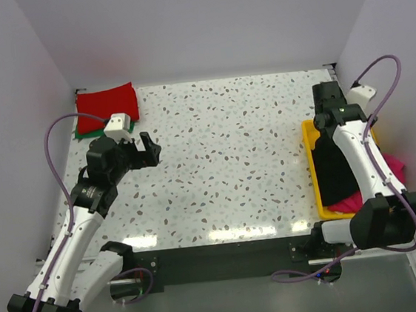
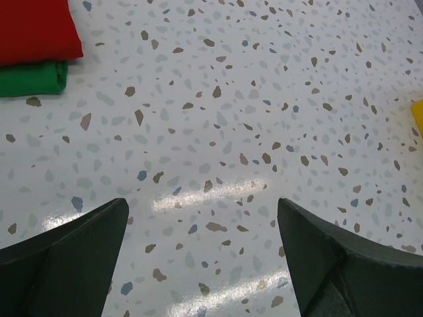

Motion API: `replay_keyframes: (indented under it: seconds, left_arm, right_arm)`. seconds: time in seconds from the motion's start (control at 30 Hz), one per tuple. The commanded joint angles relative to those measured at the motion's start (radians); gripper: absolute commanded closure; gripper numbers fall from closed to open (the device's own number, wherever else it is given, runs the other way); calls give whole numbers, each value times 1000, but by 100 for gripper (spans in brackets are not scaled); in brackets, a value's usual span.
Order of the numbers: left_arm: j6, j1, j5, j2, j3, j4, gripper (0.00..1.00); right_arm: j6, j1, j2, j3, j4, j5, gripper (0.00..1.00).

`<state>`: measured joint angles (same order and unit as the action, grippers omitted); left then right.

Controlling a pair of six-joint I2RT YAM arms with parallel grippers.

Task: Fold and stack the t-shirts
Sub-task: Grab the tshirt from the pile

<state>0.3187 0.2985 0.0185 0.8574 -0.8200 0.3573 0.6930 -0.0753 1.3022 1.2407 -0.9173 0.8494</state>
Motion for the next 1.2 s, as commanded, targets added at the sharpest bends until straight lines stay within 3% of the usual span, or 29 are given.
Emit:
replay_keyframes:
  seconds: [0.0,0.3,0.6,0.83,0.93,0.97,1.03,1.17]
  left_arm:
    - [-7,-9,17,-14,-1,-21,0]
    - [-7,-9,24,6,1,-23,0]
    - [-6,-7,24,23,1,-21,0]
    - [-4,-9,18,28,2,-20,0]
    - [-4,-9,17,31,2,-20,0]
    - [-4,-9,17,31,1,-18,0]
    - [-4,-9,15,31,1,-20,0]
    - [-4,-7,14,29,1,-20,0]
  right_arm:
    - [98,66,9,-9,-17,83,5]
    - [212,109,-20,-191,27,74,6]
    - [227,126,23,-222,67,83,12]
    - [230,129,81,-192,80,76,42]
    - [247,129,115,-158,51,71,68]
    - [249,129,120,-149,44,66,85]
    - [238,129,118,-121,18,60,100]
    - [145,129,57,-51,23,-2,100]
